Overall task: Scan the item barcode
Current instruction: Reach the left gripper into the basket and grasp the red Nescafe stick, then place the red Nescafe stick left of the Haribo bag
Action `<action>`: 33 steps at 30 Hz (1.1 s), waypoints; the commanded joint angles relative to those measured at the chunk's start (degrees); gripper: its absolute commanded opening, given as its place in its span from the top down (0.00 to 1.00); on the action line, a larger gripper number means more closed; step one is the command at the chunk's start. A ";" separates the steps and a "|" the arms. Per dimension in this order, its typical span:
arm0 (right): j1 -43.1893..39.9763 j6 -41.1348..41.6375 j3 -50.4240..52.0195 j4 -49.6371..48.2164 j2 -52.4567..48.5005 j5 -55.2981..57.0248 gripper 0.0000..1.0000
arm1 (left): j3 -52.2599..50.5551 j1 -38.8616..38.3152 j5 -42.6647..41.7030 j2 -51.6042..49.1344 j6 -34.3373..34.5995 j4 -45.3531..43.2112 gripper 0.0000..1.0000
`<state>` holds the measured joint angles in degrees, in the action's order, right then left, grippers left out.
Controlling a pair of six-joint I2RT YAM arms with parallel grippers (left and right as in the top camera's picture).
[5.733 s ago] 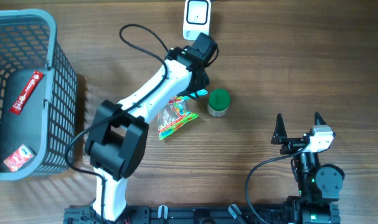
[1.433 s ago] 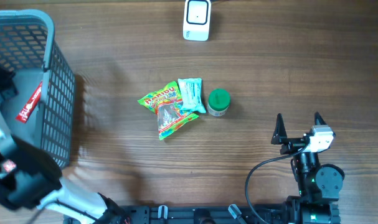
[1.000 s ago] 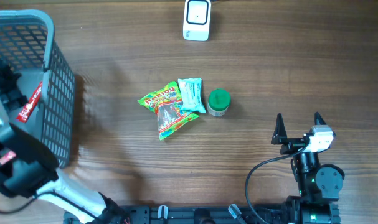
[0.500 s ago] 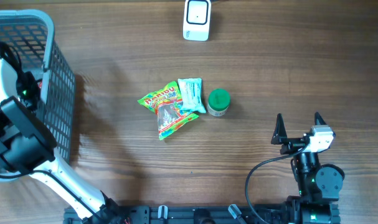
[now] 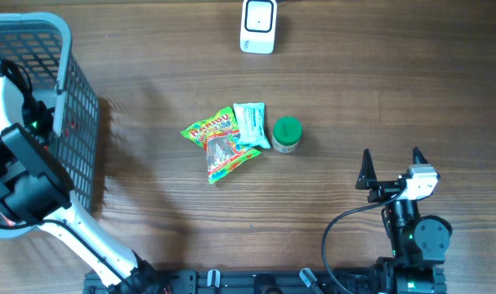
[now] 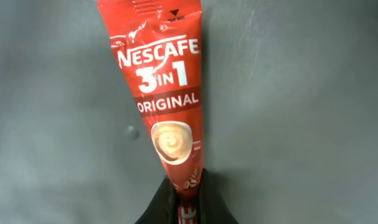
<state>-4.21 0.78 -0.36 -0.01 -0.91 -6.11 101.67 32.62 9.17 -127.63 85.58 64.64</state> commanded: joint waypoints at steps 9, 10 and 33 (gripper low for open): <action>0.24 -0.66 0.07 -0.26 0.11 0.76 0.00 | 10.47 0.24 -0.50 12.85 -9.16 6.60 0.96; 0.24 -0.66 0.07 -0.26 0.11 0.76 0.00 | 11.69 0.24 -0.42 14.95 -9.70 6.60 0.96; 0.24 -0.63 0.07 -0.26 0.11 0.79 0.00 | 14.12 -43.95 5.68 35.82 -42.29 22.71 0.96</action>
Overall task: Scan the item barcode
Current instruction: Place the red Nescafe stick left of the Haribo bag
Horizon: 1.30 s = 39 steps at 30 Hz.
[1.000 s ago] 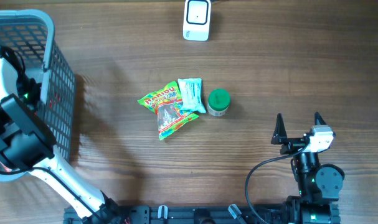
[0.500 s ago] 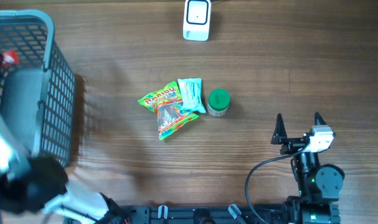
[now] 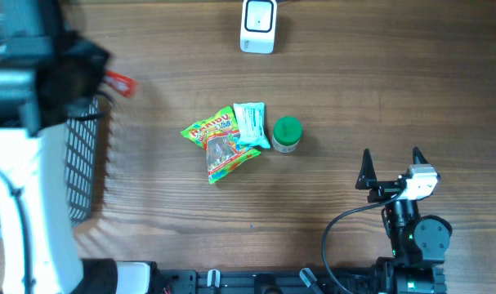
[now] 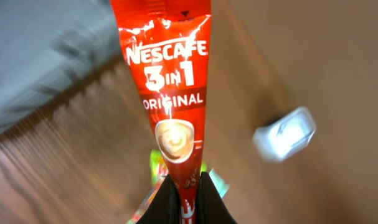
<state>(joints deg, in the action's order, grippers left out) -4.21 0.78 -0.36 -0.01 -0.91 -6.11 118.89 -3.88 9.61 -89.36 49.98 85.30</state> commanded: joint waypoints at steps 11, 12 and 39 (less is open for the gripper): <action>0.24 -0.66 0.07 -0.26 0.11 0.76 0.00 | -39.74 -14.73 12.04 -4.13 4.24 -12.44 0.96; 0.24 -0.66 0.07 -0.26 0.11 0.79 0.00 | -42.21 -14.88 11.08 -4.20 4.07 -14.97 0.96; 0.24 -0.63 0.07 -0.26 0.11 0.76 0.00 | -10.71 -12.26 19.76 2.80 2.99 -7.28 0.00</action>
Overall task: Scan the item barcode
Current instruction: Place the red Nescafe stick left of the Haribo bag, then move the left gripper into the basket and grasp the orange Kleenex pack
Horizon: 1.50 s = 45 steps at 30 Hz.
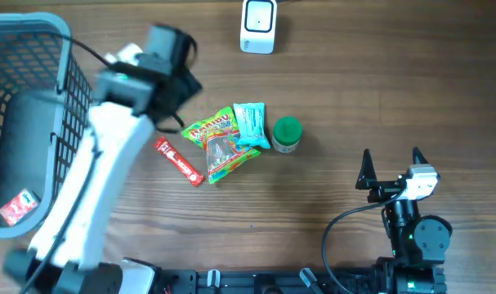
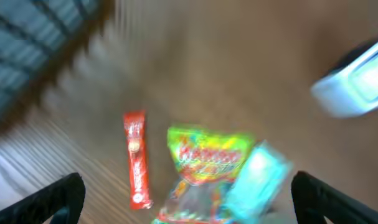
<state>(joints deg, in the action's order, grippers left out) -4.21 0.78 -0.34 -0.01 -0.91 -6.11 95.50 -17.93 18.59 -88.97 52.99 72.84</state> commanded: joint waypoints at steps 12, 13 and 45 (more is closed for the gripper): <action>0.24 -0.63 0.04 -0.26 0.11 0.79 0.00 | 23.69 40.44 2.23 3.67 5.88 17.22 0.00; 0.24 -0.66 0.04 -0.26 0.11 0.79 0.00 | 23.52 43.10 2.25 3.63 7.10 18.69 0.00; 0.24 -0.63 0.04 -0.26 0.11 0.76 0.00 | -21.84 63.10 1.73 -17.55 27.41 -20.41 0.00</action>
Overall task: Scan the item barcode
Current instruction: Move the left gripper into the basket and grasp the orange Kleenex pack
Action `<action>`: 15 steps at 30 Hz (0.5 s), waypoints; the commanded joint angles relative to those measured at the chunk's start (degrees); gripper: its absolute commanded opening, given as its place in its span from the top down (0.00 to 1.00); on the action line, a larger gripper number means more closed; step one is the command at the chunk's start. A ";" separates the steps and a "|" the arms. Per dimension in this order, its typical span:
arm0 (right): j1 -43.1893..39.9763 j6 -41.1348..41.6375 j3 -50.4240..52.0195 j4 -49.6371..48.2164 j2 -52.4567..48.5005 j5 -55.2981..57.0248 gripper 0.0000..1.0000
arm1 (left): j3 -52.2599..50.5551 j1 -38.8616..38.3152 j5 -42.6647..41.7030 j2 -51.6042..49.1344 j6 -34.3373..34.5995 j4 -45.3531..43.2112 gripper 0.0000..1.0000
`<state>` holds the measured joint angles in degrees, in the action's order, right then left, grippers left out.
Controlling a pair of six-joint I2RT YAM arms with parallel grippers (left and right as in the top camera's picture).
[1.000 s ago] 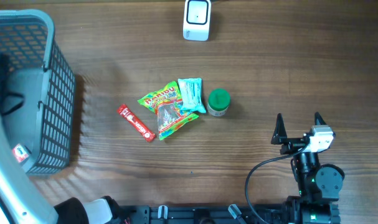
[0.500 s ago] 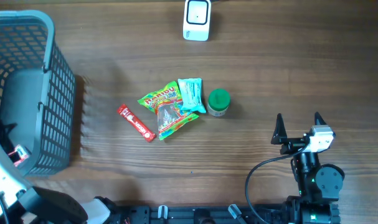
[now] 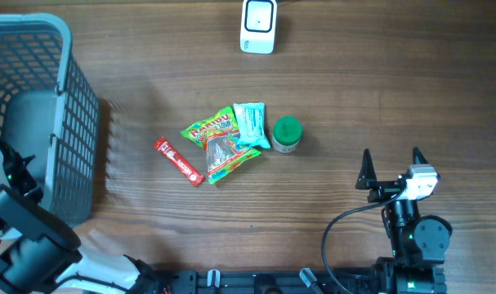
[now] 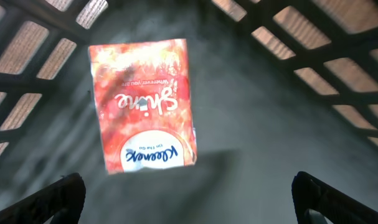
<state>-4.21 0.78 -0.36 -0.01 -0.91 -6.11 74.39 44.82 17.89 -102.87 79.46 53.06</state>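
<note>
A red Nescafe stick (image 3: 178, 161) lies flat on the wooden table, just left of the sweets. The white scanner (image 3: 257, 26) stands at the far edge. My left gripper (image 4: 189, 202) is open inside the grey basket (image 3: 68, 57), its fingers (image 4: 58, 199) spread wide with nothing between them. Beyond them a red tissue packet (image 4: 144, 106) lies on the basket floor. In the overhead view only the left arm (image 3: 23, 224) shows at the basket's near side. My right gripper (image 3: 391, 163) stands open and empty at the right.
Haribo bags (image 3: 216, 140), a teal packet (image 3: 251, 122) and a green-capped jar (image 3: 287, 135) sit together at the table's middle. The basket's lattice walls (image 4: 288, 37) rise around the left gripper.
My left arm was over the table by the sweets, gripper open. Now it is down in the basket, open over the red tissue packet. The Nescafe stick has not moved.
My left gripper was shut on the Nescafe stick inside the basket, then held it up beside the basket's edge. Later the stick lay on the table left of the sweets with the gripper open above. Now the gripper is back in the basket. The right arm stayed still.
</note>
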 commanded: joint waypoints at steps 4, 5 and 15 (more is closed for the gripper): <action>0.24 -0.63 0.07 -0.26 0.11 0.76 0.00 | -0.72 0.37 4.37 -6.21 0.90 -0.74 0.00; 0.24 -0.63 0.07 -0.26 0.11 0.76 0.00 | -0.74 0.37 4.74 -6.34 0.85 -0.35 0.00; 0.24 -0.63 0.07 -0.26 0.11 0.76 0.00 | -0.98 0.35 8.13 -6.40 0.09 3.56 0.70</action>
<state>-4.21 0.78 -0.36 0.01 -0.91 -6.11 74.08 44.80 24.10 -108.55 79.68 56.18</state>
